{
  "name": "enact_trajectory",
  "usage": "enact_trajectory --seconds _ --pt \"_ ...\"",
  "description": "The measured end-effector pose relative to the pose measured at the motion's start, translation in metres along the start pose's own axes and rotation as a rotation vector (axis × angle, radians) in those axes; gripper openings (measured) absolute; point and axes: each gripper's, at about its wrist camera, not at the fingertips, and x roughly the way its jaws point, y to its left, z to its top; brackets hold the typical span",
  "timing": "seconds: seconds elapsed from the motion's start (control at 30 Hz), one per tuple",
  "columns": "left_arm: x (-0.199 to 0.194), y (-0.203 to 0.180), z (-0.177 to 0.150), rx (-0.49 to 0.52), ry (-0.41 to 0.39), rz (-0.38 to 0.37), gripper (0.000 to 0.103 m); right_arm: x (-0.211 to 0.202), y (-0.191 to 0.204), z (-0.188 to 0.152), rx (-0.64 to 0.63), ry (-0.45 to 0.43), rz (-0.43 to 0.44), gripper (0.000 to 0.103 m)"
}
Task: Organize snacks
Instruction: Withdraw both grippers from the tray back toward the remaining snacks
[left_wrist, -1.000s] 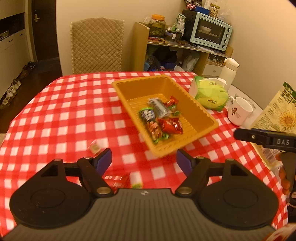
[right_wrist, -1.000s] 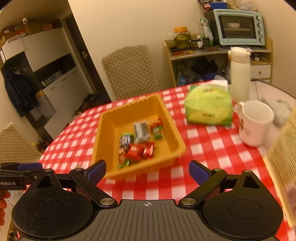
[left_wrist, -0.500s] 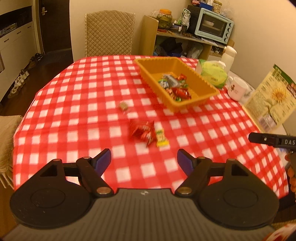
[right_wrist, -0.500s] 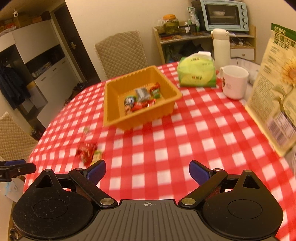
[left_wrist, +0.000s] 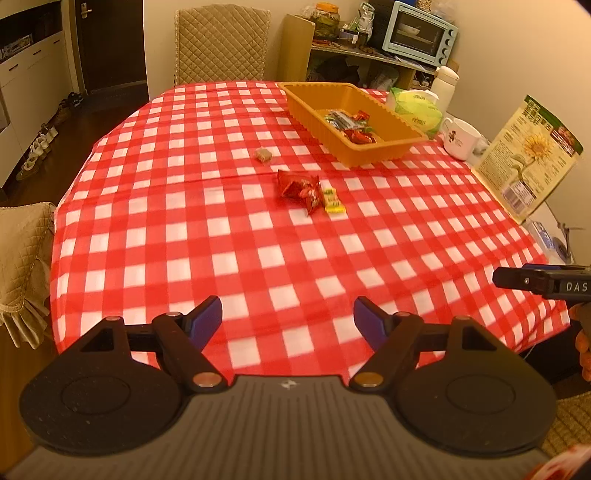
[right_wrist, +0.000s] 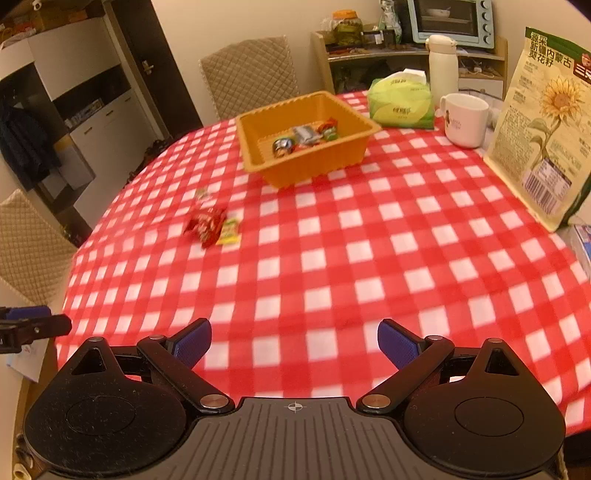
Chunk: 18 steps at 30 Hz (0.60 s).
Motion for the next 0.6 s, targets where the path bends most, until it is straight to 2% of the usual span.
enact_trajectory --seconds 0.27,0.6 --pt "-0.017 0.009 -0.024 0.018 0.006 -0.01 0.076 -0.011 0.023 -0.031 -0.001 0.02 0.004 0.096" --pt "-0.027 0.014 -0.041 0.037 0.012 -0.021 0.076 -0.013 0.043 -0.049 -0.011 0.041 0.001 0.096"
